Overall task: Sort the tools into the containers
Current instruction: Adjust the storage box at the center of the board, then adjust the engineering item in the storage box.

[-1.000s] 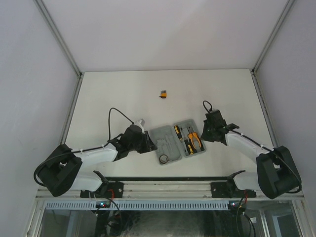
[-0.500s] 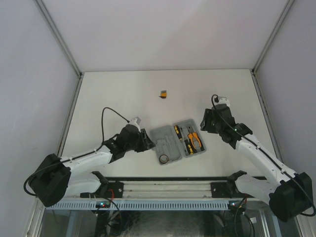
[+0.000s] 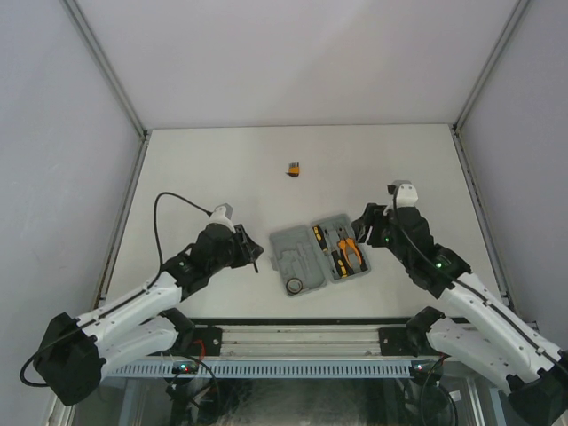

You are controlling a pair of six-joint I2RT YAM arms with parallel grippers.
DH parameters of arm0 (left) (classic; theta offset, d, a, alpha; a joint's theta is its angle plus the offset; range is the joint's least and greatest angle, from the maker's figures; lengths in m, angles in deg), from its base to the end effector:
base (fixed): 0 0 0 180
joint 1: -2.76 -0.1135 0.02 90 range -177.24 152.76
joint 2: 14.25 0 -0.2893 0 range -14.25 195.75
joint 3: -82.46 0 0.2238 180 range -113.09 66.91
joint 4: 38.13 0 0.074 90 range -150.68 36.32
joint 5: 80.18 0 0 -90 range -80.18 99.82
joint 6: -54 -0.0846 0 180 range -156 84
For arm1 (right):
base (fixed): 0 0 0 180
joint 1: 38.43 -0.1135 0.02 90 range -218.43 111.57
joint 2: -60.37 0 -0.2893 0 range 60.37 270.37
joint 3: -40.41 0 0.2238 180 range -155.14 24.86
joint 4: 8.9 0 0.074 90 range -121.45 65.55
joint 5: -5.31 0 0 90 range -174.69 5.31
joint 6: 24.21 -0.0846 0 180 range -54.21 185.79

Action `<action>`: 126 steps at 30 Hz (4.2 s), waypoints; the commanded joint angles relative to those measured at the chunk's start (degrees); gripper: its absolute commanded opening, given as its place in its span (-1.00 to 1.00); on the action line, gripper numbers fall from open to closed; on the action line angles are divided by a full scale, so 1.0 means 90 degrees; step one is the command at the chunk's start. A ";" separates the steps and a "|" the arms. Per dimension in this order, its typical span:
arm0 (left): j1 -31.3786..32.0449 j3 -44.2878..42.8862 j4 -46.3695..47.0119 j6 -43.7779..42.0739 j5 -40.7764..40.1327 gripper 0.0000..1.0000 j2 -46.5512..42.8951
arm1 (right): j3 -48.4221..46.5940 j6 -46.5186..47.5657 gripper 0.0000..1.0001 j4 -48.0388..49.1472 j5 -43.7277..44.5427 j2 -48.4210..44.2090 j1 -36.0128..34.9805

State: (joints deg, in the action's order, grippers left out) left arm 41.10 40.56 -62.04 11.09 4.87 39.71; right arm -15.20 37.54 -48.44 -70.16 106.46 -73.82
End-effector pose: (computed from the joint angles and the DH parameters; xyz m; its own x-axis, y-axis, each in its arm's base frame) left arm 0.1589 -0.1163 0.2077 -0.7262 -0.3560 -0.5881 0.0461 0.8284 -0.5583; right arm 0.1550 0.0841 0.2809 -0.5408 0.1778 -0.8221 -0.1448 0.9431 0.2993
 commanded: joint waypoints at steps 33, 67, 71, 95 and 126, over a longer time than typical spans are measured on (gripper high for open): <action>-0.0520 -0.0032 -0.0267 -0.0262 -0.0175 -0.14 -0.0438 | -0.1609 -0.0534 0.03 -0.0012 -0.0745 0.4287 -0.3263; -0.0525 0.0095 -0.0068 -0.0164 0.0032 -0.15 -0.0291 | -0.2019 -0.0360 0.02 -0.0226 -0.0544 0.5118 -0.3408; -0.0523 0.0106 -0.0067 -0.0161 0.0035 -0.15 -0.0292 | -0.2022 -0.0319 0.02 -0.0192 -0.0573 0.5104 -0.3391; -0.0527 0.0164 0.0040 -0.0125 0.0130 -0.15 -0.0205 | -0.2136 -0.0236 -0.06 -0.0254 -0.0653 0.5231 -0.3416; -0.0527 0.0146 0.0109 -0.0143 0.0160 -0.16 -0.0128 | -0.2330 -0.0095 -0.07 -0.0449 -0.0504 0.4918 -0.3529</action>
State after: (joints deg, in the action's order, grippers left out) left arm 36.69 40.93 -63.20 9.89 5.72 38.64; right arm -33.51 35.36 -52.68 -76.15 154.76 -105.06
